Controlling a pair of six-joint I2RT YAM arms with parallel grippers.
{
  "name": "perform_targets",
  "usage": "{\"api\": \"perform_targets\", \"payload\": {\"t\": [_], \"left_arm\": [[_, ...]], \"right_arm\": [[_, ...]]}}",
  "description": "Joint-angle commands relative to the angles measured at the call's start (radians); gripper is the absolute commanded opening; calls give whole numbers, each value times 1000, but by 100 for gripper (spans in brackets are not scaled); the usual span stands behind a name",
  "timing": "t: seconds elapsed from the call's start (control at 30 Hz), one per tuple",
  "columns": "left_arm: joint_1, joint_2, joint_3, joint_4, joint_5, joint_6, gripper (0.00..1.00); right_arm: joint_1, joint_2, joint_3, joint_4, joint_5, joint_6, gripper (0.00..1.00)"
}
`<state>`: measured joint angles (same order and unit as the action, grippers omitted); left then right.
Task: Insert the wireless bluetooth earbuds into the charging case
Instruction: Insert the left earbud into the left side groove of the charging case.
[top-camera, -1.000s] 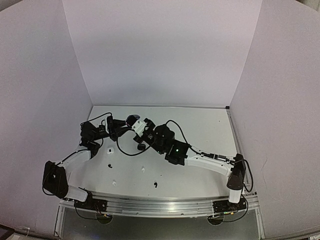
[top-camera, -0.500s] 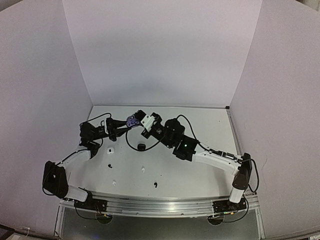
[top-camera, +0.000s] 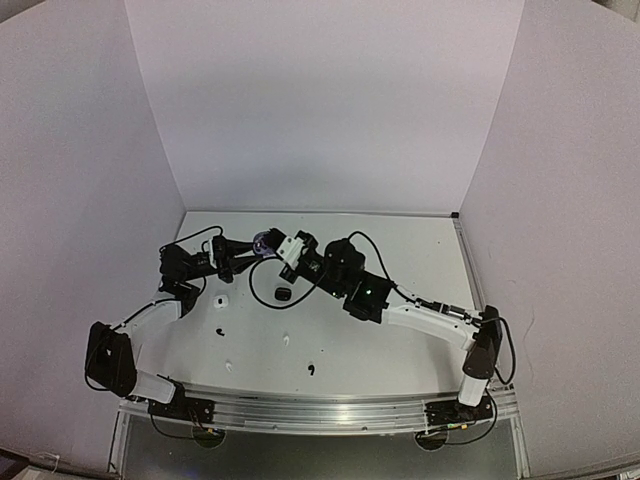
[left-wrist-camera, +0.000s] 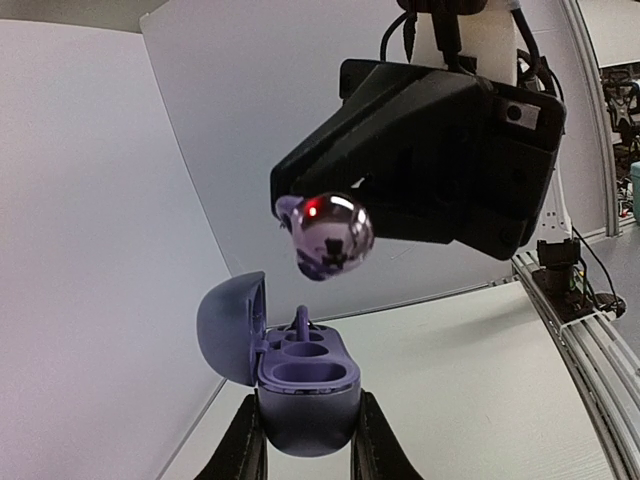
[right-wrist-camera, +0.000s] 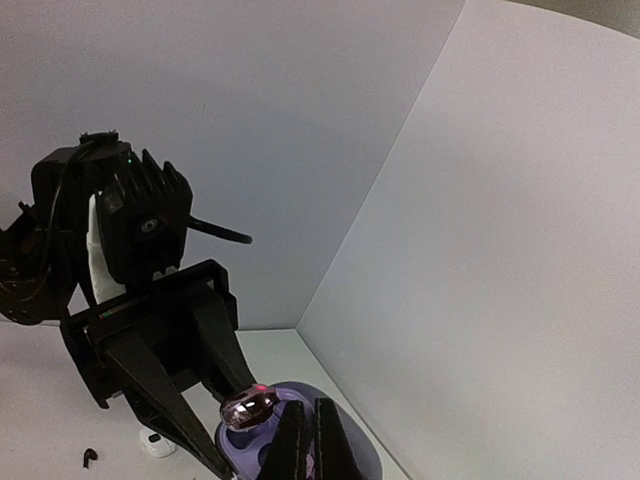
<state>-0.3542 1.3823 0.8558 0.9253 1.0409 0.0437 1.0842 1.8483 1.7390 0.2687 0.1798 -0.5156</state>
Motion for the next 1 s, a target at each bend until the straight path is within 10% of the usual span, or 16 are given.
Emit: {"api": "perform_targets", "payload": {"t": [0.0, 0.97], "left_arm": [[4, -2, 25, 39, 1, -21, 0], [4, -11, 15, 32, -39, -76, 0]], "right_arm": [[-13, 23, 38, -16, -18, 1, 0], [-20, 92, 66, -65, 69, -100, 0]]}}
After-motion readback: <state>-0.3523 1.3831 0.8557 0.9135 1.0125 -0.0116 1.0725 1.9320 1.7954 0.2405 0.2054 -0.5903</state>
